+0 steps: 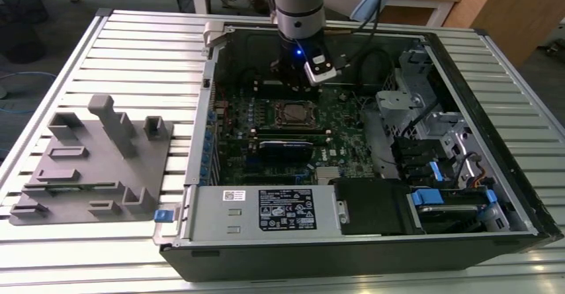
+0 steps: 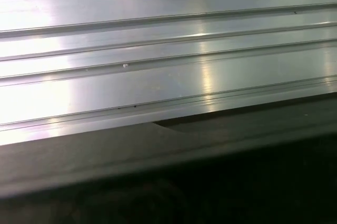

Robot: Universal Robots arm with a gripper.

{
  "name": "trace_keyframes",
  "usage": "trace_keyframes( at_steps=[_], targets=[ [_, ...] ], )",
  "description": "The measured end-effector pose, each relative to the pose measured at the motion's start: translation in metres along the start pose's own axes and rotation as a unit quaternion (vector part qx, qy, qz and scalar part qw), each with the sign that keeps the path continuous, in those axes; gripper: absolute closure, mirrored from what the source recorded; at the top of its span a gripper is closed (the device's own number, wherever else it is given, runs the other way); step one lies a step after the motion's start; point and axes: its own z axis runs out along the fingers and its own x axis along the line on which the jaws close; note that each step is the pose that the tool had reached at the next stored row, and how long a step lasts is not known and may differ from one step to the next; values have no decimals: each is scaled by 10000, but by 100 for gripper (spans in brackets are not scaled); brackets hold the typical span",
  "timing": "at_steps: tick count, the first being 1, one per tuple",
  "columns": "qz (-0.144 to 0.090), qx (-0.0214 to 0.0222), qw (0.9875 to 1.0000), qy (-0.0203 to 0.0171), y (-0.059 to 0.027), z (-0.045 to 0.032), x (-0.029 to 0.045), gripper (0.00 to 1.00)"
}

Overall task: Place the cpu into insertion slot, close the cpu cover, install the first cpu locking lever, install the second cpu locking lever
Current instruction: 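Install the first cpu locking lever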

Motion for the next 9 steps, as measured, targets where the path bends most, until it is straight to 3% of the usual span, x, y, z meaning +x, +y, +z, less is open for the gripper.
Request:
trace_keyframes(
  at_steps=[4, 5, 9],
  targets=[
    [0, -1, 10000, -3, 2, -31, -5, 89],
    [-1, -5, 10000, -26, -2, -33, -1, 89],
    [-16, -39, 9997, -221, -24, -35, 22, 89]
  ],
)
